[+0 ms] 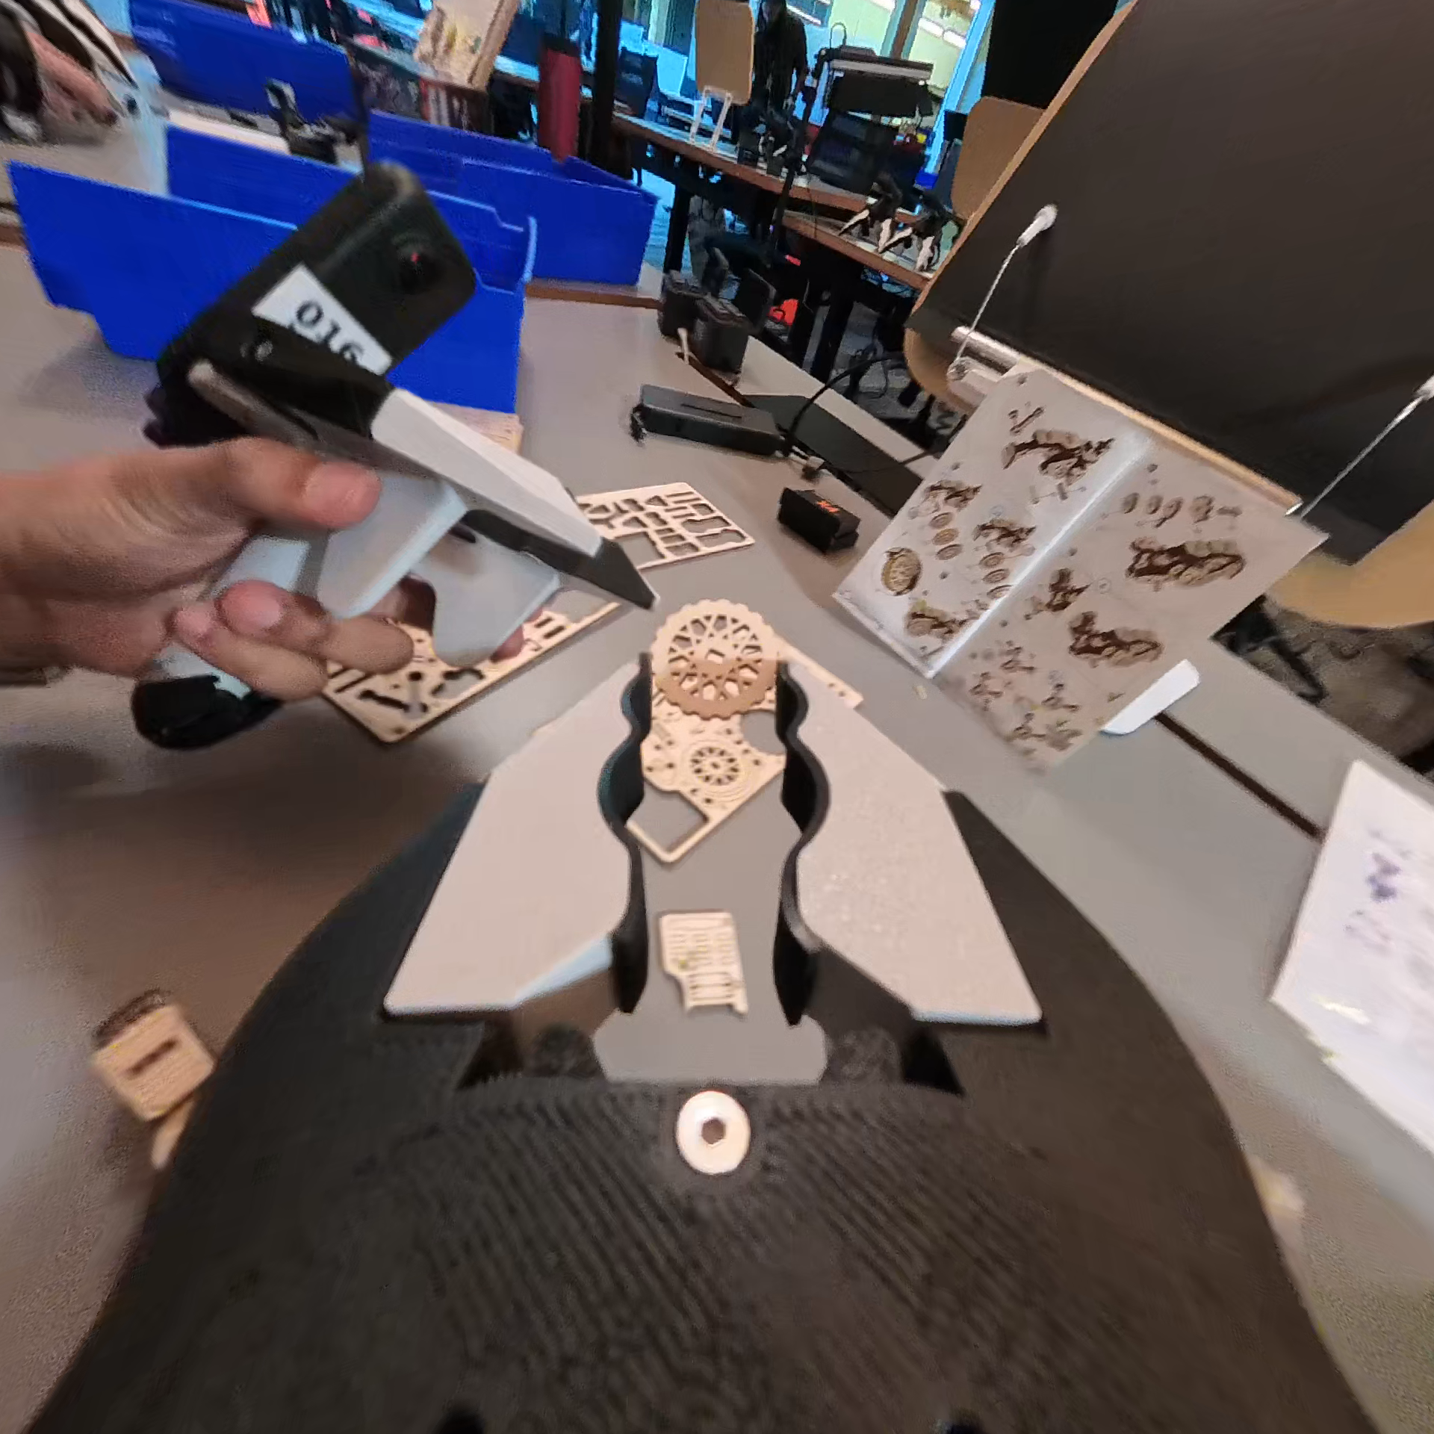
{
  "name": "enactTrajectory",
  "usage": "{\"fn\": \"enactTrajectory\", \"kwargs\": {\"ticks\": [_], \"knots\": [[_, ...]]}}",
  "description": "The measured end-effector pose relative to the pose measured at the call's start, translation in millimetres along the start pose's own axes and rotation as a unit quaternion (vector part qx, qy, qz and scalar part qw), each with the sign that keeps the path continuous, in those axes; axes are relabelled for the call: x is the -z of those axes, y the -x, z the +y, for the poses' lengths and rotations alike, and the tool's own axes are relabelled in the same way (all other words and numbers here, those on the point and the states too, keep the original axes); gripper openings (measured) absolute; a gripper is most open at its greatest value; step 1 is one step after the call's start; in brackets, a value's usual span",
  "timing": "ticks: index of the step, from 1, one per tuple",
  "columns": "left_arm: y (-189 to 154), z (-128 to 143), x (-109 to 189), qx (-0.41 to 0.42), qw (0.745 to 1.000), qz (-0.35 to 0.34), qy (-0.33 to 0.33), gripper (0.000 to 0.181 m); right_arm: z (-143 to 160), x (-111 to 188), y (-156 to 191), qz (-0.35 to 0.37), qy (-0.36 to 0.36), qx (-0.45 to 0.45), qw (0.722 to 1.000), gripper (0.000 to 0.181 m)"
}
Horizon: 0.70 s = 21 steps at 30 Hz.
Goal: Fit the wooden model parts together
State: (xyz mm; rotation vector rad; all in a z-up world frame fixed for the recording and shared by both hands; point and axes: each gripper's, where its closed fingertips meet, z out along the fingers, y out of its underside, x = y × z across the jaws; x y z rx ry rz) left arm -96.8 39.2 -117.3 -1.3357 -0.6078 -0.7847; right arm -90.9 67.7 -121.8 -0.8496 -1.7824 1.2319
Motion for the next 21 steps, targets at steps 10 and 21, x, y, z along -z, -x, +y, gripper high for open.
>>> {"fn": "enactTrajectory", "kwargs": {"ticks": [10,21], "knots": [[-13.6,28.0,17.6,-0.114,0.992,-0.055,0.022,0.035,-4.0,44.2,8.4,0.01,-0.033,-0.039,0.999,0.03],[-25.7,36.3,21.2,-0.258,0.961,-0.096,0.024,0.034,-6.4,63.5,11.6,-0.056,-0.099,-0.228,0.967,0.029]]}}
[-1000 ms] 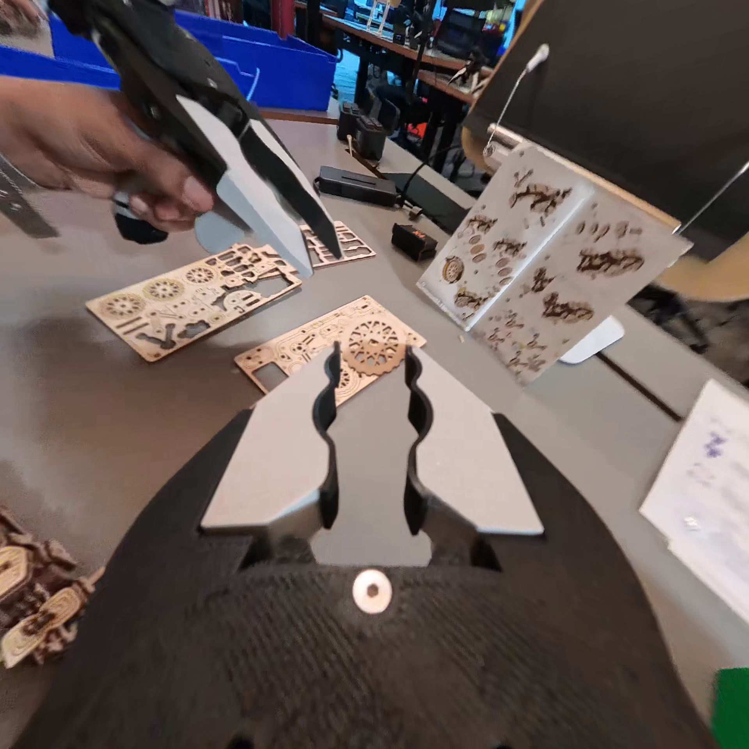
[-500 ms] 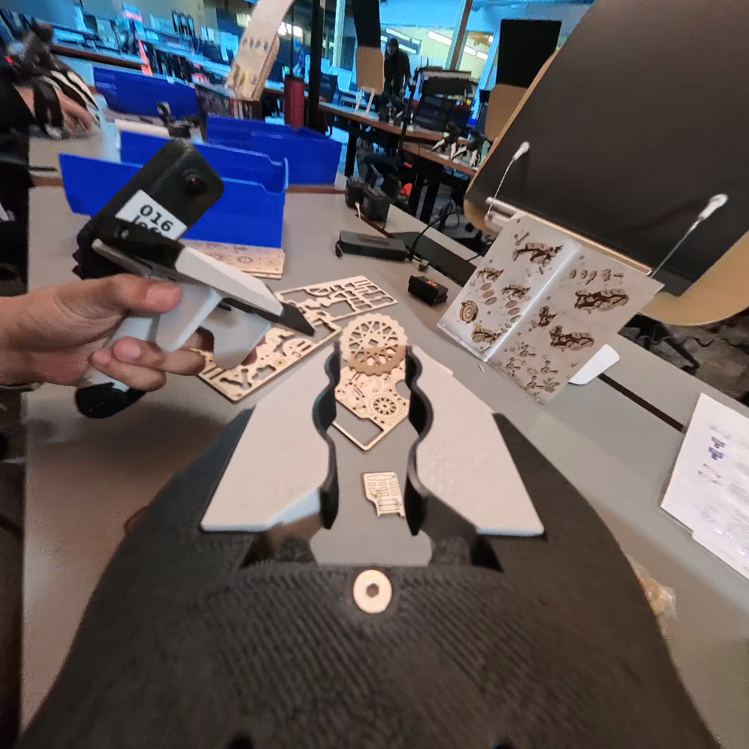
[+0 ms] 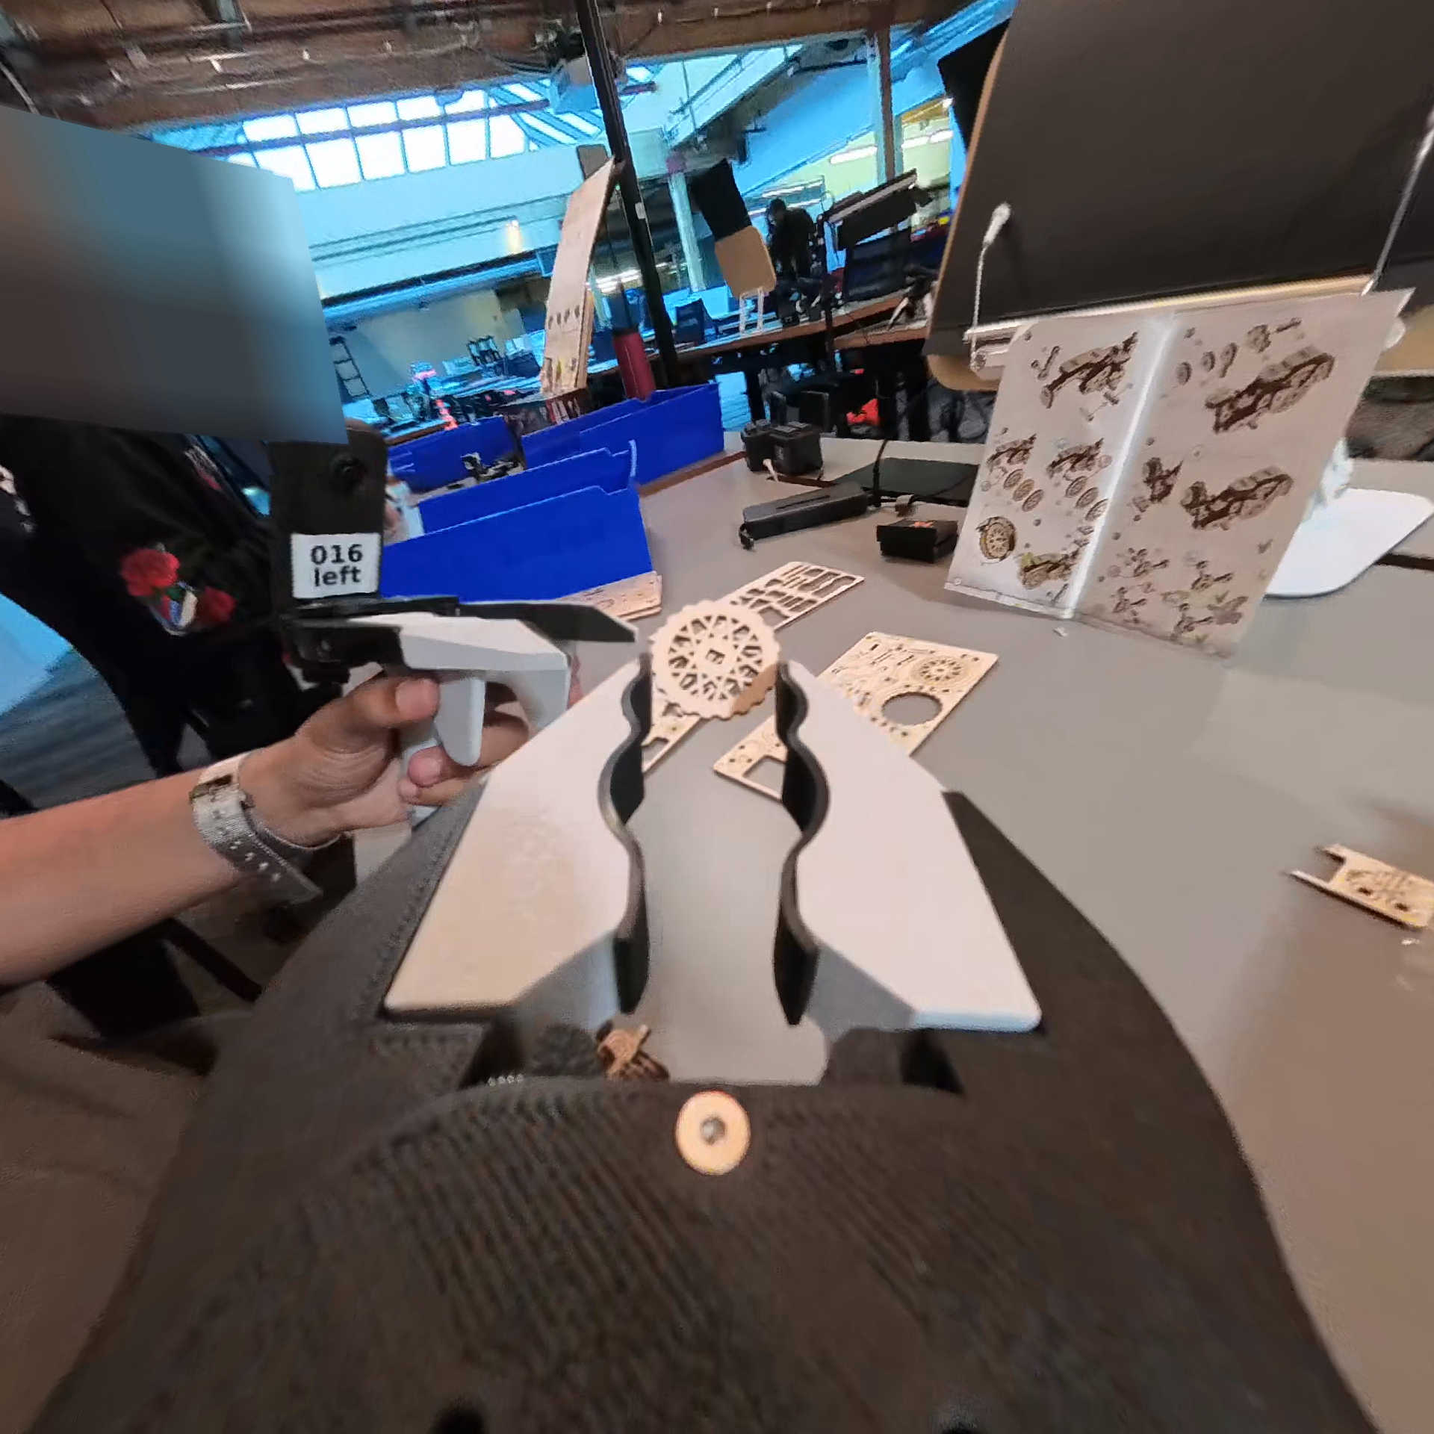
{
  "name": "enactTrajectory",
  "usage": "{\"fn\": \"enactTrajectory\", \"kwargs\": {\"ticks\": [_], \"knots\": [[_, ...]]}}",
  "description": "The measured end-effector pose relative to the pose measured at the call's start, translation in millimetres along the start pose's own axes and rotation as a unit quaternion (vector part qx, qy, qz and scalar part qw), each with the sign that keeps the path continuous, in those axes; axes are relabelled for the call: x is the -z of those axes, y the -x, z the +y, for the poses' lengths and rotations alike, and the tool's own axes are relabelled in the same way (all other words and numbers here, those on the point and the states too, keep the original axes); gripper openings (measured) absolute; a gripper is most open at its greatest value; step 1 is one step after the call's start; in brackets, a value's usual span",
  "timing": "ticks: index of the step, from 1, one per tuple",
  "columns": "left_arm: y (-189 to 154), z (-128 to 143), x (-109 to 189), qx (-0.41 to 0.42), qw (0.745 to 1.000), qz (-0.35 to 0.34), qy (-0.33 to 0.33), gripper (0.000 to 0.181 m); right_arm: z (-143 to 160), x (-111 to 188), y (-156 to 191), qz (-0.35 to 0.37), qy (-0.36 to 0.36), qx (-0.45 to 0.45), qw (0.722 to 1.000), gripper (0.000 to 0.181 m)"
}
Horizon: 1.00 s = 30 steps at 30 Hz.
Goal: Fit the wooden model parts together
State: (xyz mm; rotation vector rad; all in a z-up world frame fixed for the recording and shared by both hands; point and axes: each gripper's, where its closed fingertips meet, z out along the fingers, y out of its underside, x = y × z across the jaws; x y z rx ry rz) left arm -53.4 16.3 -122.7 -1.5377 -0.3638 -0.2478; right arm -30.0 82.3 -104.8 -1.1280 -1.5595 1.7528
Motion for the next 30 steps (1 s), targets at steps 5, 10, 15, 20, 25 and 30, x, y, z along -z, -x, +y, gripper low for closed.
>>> {"fn": "enactTrajectory", "kwargs": {"ticks": [5,10,15,20,25,30], "knots": [[-8.9,-4.5,-1.7,0.021,0.999,0.048,-0.014,0.054,14.5,-3.9,9.9,-0.068,0.024,-0.059,0.996,0.03],[4.4,-8.9,-2.3,-0.016,0.999,0.018,-0.022,0.055,30.6,-12.6,17.8,-0.101,0.067,-0.041,0.992,0.03],[16.4,-14.4,4.7,-0.008,0.999,-0.004,-0.04,0.056,37.3,-19.0,30.2,-0.127,0.088,-0.02,0.988,0.03],[17.4,-15.5,26.7,0.004,0.998,-0.015,-0.055,0.053,25.8,-31.2,35.6,-0.163,0.077,-0.012,0.984,0.03],[20.0,-16.7,57.8,-0.035,0.996,-0.059,-0.064,0.048,11.9,-46.1,58.6,-0.245,0.063,-0.049,0.966,0.03],[22.3,-10.5,83.7,-0.029,0.992,-0.103,-0.062,0.047,35.3,-65.2,83.4,-0.303,0.138,-0.022,0.943,0.03]]}}
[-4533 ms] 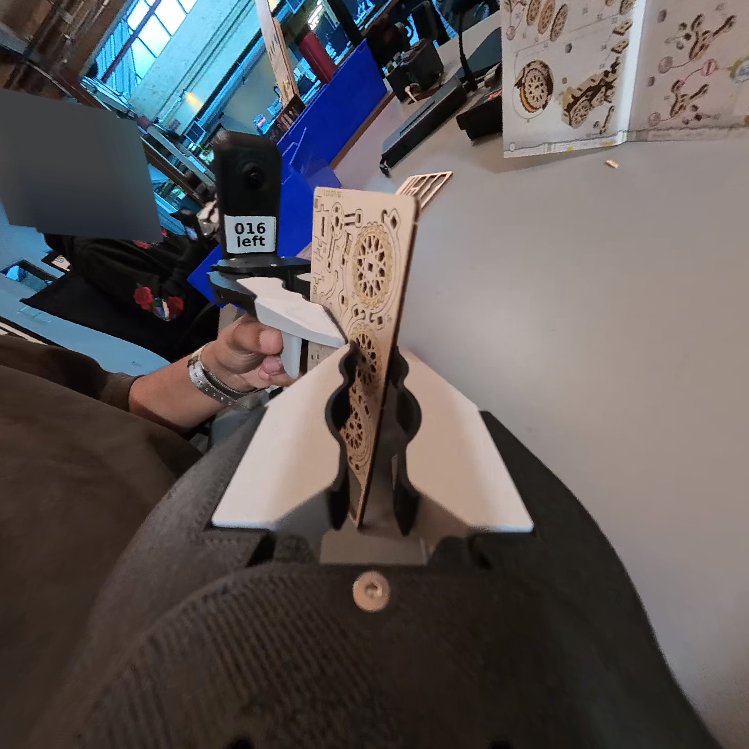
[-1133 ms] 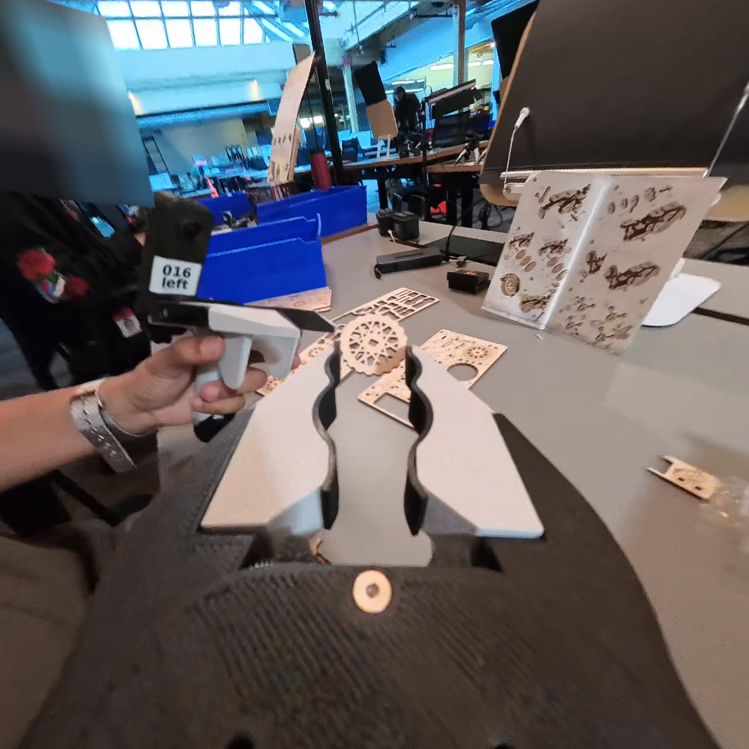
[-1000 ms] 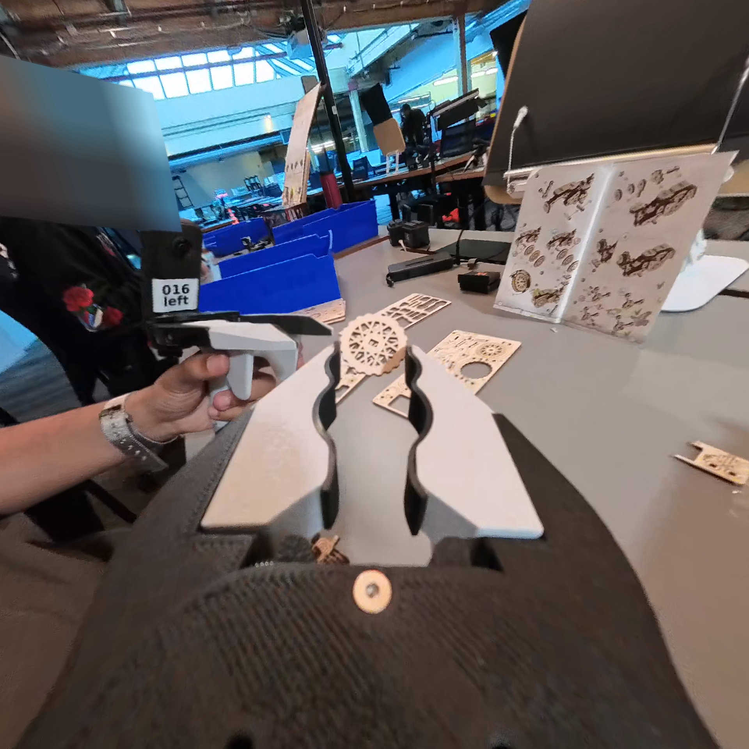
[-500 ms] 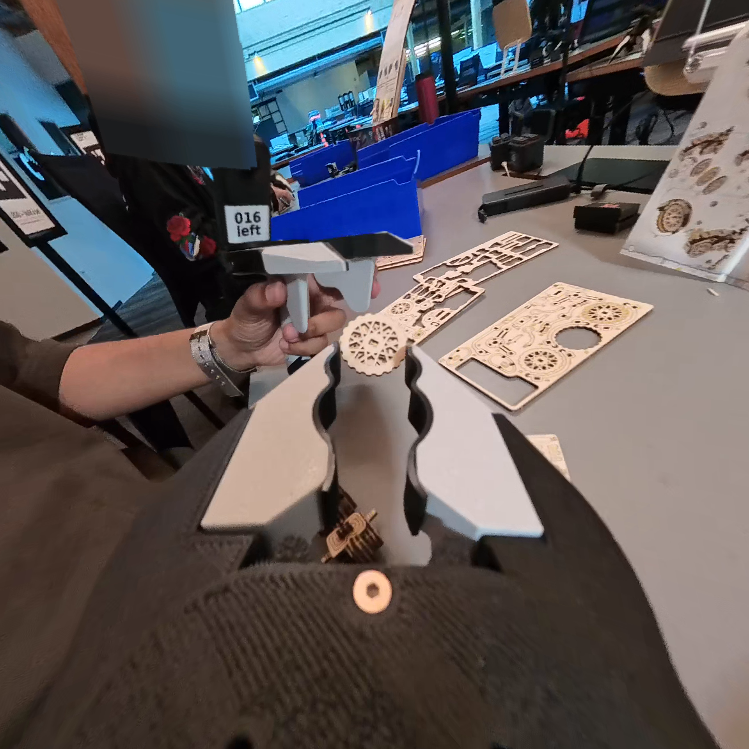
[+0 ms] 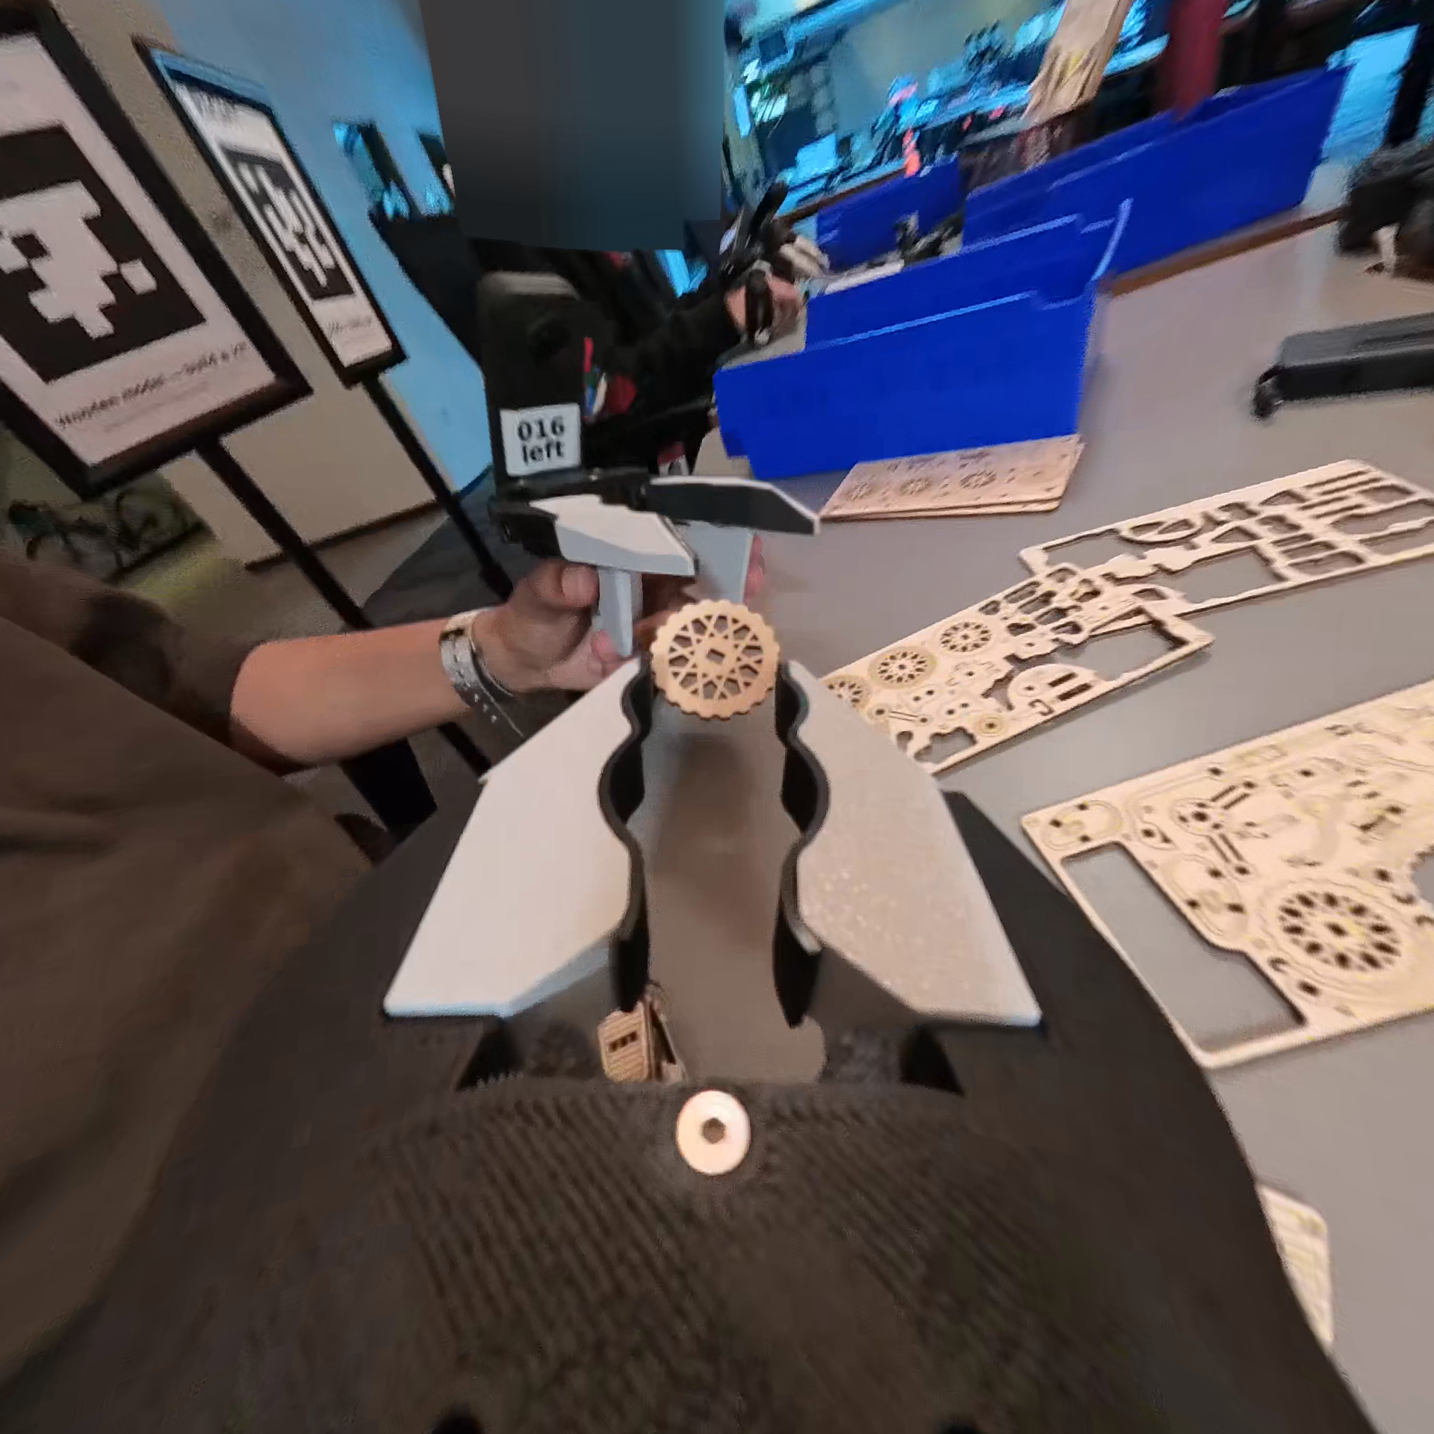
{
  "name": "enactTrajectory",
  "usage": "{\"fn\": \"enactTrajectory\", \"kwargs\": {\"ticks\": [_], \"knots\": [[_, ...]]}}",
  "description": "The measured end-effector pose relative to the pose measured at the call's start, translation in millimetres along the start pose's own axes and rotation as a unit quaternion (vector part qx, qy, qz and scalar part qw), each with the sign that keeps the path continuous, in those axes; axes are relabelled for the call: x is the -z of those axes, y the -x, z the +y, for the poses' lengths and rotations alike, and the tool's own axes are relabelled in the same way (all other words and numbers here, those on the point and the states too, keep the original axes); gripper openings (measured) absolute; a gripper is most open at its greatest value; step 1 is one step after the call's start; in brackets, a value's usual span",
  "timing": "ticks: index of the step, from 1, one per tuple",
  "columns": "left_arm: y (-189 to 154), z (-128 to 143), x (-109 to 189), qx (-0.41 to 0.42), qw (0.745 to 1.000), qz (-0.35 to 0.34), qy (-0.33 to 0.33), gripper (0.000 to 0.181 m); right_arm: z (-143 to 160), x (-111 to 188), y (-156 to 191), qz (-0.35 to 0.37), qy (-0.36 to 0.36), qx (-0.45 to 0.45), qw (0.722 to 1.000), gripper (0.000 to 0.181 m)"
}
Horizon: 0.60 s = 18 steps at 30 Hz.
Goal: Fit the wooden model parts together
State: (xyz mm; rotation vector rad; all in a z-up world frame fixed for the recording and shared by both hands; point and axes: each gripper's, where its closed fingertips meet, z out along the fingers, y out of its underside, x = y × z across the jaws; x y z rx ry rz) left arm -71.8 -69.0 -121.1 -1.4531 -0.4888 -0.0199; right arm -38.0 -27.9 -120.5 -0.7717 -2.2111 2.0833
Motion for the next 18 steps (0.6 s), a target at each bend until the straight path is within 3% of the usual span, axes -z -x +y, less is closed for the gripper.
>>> {"fn": "enactTrajectory", "kwargs": {"ticks": [8,18], "knots": [[9.9,9.5,25.9,-0.031,0.997,-0.064,0.019,0.048,3.4,-35.5,2.4,-0.058,0.027,-0.002,0.998,0.03],[4.4,22.1,11.7,-0.074,0.994,-0.059,0.055,0.048,5.1,-28.9,5.0,-0.086,0.017,-0.042,0.995,0.029]]}}
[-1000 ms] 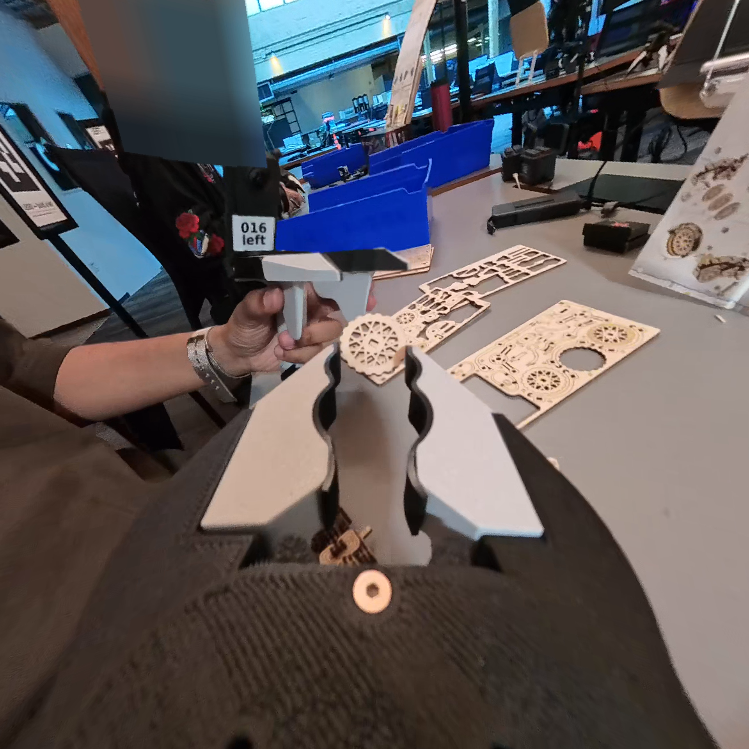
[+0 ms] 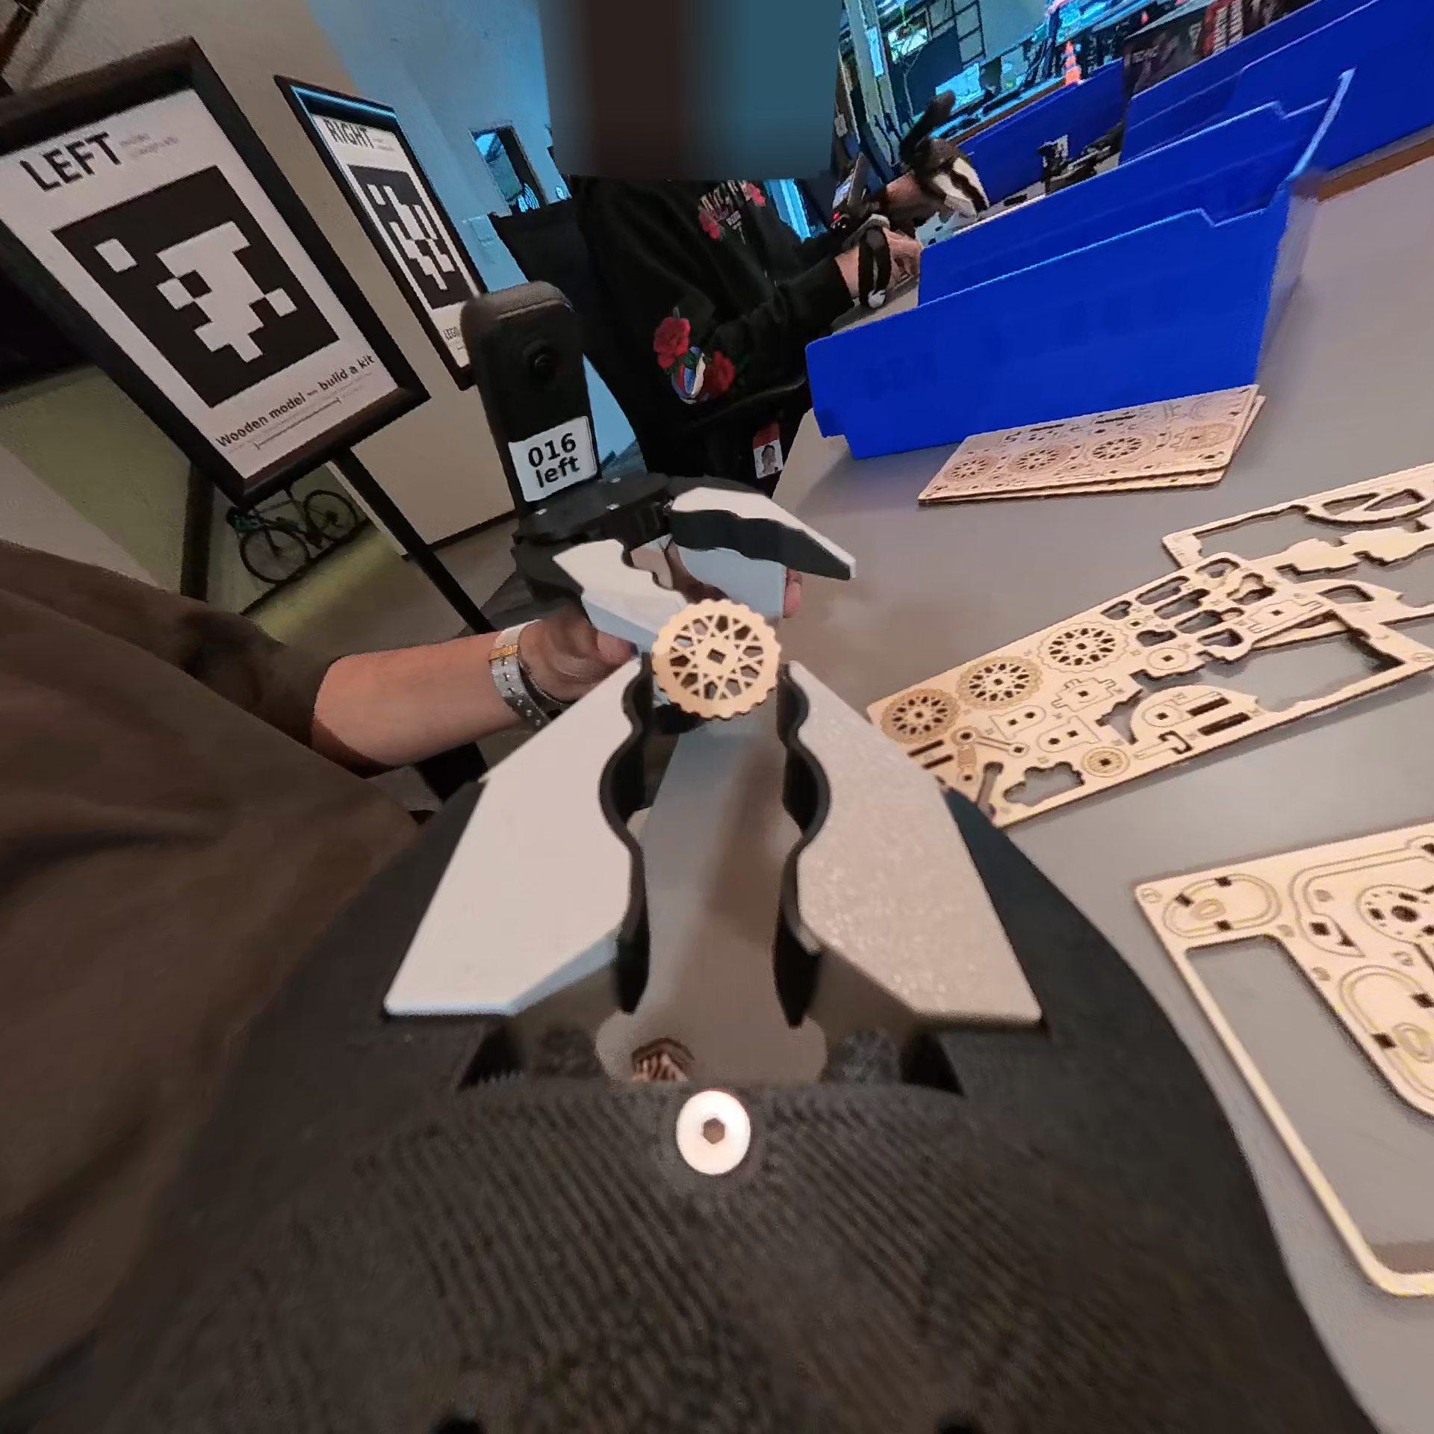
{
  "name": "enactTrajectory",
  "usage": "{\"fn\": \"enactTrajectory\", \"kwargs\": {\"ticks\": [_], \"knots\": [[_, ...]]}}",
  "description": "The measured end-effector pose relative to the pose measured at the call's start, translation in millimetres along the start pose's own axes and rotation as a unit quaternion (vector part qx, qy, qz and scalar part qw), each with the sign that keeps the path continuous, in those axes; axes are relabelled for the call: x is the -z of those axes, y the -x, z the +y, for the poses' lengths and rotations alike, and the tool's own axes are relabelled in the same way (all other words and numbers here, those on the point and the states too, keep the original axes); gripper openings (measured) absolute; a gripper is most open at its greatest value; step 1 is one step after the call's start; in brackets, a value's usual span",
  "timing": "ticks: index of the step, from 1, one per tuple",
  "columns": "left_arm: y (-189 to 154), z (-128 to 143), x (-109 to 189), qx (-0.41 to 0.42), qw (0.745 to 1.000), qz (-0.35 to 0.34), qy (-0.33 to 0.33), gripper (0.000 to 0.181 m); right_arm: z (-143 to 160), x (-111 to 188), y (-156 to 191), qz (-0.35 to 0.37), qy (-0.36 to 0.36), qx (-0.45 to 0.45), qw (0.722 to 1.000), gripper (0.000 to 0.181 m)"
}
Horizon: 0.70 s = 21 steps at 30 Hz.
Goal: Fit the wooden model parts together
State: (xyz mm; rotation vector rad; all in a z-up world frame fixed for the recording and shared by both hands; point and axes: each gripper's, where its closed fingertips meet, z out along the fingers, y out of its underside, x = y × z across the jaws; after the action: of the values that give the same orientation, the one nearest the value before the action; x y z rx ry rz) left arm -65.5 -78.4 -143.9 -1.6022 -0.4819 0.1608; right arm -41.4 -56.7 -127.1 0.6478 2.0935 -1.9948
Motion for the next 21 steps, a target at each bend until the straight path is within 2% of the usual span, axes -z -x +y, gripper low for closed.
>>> {"fn": "enactTrajectory", "kwargs": {"ticks": [5,8,12,16,21], "knots": [[-22.4,-7.3,-12.8,-0.036,0.998,0.044,-0.013,0.044,5.6,9.7,6.5,0.004,0.002,-0.007,1.0,0.029],[-34.9,-8.2,-20.6,-0.127,0.991,0.036,-0.017,0.033,5.8,16.1,16.0,-0.009,-0.006,-0.015,1.0,0.03],[-54.4,2.3,-37.1,-0.204,0.978,0.045,-0.001,0.032,5.3,29.5,18.5,0.003,-0.021,-0.021,1.0,0.029],[-63.4,8.2,-49.3,-0.222,0.973,0.062,0.01,0.032,-1.4,48.5,19.2,0.019,-0.058,-0.03,0.998,0.029],[-66.0,-7.2,-51.9,-0.201,0.976,0.085,-0.027,0.023,-4.1,68.1,19.5,0.048,-0.083,-0.03,0.995,0.029]]}}
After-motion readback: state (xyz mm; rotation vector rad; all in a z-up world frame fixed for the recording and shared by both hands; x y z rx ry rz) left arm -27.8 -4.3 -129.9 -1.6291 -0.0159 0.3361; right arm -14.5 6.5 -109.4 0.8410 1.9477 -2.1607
